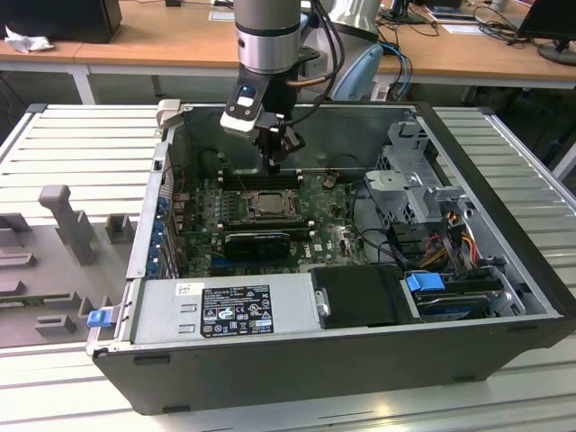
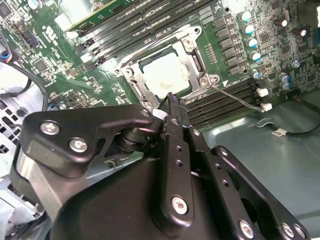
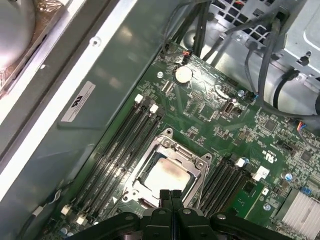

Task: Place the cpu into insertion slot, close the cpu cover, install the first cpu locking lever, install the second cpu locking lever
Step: 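Install the first cpu locking lever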

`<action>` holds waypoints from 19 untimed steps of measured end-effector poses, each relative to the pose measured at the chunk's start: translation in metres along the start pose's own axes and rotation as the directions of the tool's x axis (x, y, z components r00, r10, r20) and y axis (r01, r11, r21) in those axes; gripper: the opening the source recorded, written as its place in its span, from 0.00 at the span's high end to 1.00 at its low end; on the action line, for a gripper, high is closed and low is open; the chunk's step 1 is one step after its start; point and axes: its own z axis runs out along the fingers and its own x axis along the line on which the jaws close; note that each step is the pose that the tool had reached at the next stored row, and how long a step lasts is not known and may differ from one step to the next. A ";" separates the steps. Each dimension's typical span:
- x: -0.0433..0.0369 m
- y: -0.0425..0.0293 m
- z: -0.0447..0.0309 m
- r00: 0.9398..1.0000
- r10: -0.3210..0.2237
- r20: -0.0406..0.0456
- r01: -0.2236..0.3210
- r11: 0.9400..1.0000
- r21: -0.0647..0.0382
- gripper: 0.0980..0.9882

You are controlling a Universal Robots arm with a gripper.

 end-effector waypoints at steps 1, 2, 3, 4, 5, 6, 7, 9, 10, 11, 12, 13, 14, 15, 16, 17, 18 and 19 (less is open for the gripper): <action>0.0000 0.0000 0.0000 1.000 -0.012 -0.001 0.012 1.000 0.000 0.99; 0.0000 0.0000 0.0000 1.000 -0.027 -0.001 0.027 1.000 -0.001 0.99; 0.0000 0.0000 0.0000 0.999 -0.035 -0.002 0.035 0.999 -0.001 0.99; 0.0000 0.0000 0.0000 0.999 -0.042 -0.002 0.042 0.999 -0.001 0.99; 0.0000 0.0000 0.0000 0.998 -0.063 -0.003 0.063 0.998 -0.002 0.99; 0.0000 0.0000 0.0000 0.997 -0.078 -0.004 0.078 0.997 -0.002 0.99; 0.0000 0.0000 0.0000 0.995 -0.097 -0.005 0.097 0.995 -0.002 0.99; 0.0000 0.0000 0.0000 0.992 -0.128 -0.007 0.128 0.992 -0.003 0.99; 0.0000 0.0000 0.0000 0.990 -0.137 -0.007 0.137 0.991 -0.004 0.99; 0.0000 0.0000 0.0000 0.989 -0.148 -0.008 0.148 0.989 -0.004 0.99; 0.0000 0.0000 0.0000 0.988 -0.157 -0.008 0.157 0.988 -0.004 0.99; 0.0000 0.0000 0.0000 0.980 -0.201 -0.010 0.201 0.980 -0.006 0.99; 0.0000 0.0000 0.0000 0.974 -0.225 -0.012 0.224 0.974 -0.007 0.99; 0.0000 0.0000 0.0000 0.972 -0.236 -0.012 0.236 0.972 -0.007 0.99; 0.0000 0.0000 0.0000 0.967 -0.254 -0.013 0.254 0.967 -0.008 0.99; 0.0000 -0.0002 0.0002 0.957 -0.290 -0.015 0.290 0.957 -0.009 0.99; 0.0000 -0.0003 0.0002 0.951 -0.309 -0.016 0.309 0.951 -0.010 0.99; 0.0001 -0.0005 0.0003 0.945 -0.328 -0.017 0.328 0.945 -0.011 0.99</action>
